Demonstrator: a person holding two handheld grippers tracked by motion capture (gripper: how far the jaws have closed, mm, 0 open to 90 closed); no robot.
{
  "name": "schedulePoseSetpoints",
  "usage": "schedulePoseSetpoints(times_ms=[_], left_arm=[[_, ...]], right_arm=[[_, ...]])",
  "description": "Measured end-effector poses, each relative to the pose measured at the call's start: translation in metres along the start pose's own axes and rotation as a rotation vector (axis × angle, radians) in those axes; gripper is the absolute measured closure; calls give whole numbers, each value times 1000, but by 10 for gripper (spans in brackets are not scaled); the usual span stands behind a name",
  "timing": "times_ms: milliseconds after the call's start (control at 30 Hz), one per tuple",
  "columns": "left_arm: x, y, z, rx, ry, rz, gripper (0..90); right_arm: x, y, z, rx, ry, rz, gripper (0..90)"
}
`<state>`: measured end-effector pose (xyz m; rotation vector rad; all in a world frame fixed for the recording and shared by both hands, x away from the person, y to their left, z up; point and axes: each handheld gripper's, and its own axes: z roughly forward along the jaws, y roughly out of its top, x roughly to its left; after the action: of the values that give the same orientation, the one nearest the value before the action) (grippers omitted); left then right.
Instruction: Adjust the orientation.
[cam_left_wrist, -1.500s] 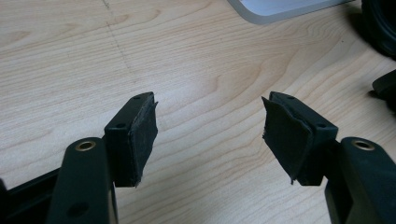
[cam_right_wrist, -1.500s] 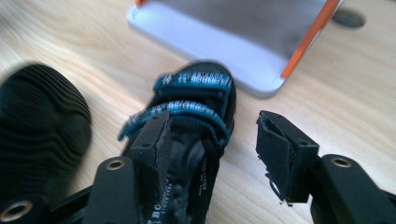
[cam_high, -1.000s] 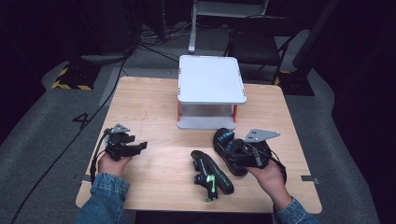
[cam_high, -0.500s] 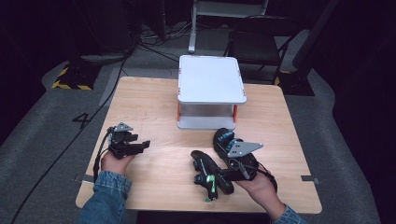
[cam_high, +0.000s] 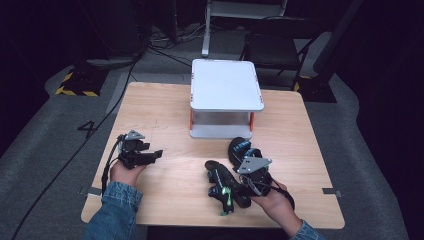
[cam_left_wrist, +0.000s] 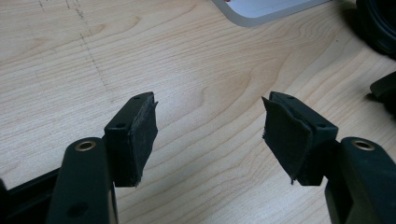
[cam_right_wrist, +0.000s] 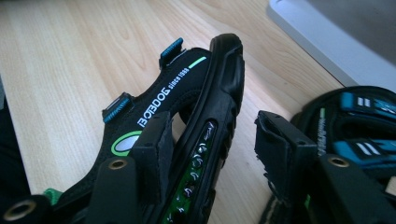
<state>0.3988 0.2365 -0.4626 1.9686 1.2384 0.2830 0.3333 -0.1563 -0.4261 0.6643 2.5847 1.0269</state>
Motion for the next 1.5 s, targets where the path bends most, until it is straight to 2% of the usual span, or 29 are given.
schedulePoseSetpoints(times_ms=[133,267,300,333,367,567,633,700,733,800,867,900,933,967,1000,1100,1133,1233,1267,1367,1500], left_arm=[[-1,0,1,4,-2,-2,349],[-1,0,1,3,-2,-2,348],[-1,0,1,3,-2,-2,349],[0,0,1,3,-1,-2,349],[0,0,1,3,-2,-2,349],[-1,0,0,3,-2,-1,349],[0,0,0,2,0,1,349],[0,0,0,3,0,2,349],[0,-1,0,5,0,4,348],[0,-1,0,7,2,4,349],[-1,-1,0,8,2,5,349],[-1,-1,0,8,2,5,349],[-1,-1,0,7,-2,3,349],[-1,-1,0,7,-2,3,349],[0,-3,-1,11,2,0,348],[1,-4,-1,13,3,0,348],[1,-5,-2,13,6,0,349],[1,-5,-2,13,5,-4,349],[1,-6,-3,10,7,-1,348],[1,-6,-4,9,9,-10,348],[1,-5,-1,13,4,-5,348]], right_arm=[[-7,-1,-4,-3,-26,15,462],[-12,-2,-10,16,-126,-10,497],[-12,-2,-10,16,-126,-10,497],[-14,-3,-11,32,-179,-25,509],[-15,-3,-12,36,-189,-25,508],[-19,-4,-17,22,-180,-4,478],[-17,0,-26,-13,-172,-7,455],[-16,1,-29,-26,-159,-7,441],[-14,2,-30,-34,-126,-12,438],[-10,2,-23,2,-105,-39,436],[-6,0,-13,44,-110,-77,442],[-6,0,-13,44,-110,-77,442],[-5,-1,-5,62,-119,-92,478],[-5,-1,-5,62,-119,-92,478],[-4,-1,0,67,-141,-98,589],[-5,0,-4,54,-182,-71,732],[-4,1,-5,52,-192,-65,752],[-3,2,-6,47,-172,-67,793],[-2,3,-7,23,-145,-63,832],[-4,8,-18,-37,-103,-39,840],[-8,13,-40,-117,-141,-23,840]])
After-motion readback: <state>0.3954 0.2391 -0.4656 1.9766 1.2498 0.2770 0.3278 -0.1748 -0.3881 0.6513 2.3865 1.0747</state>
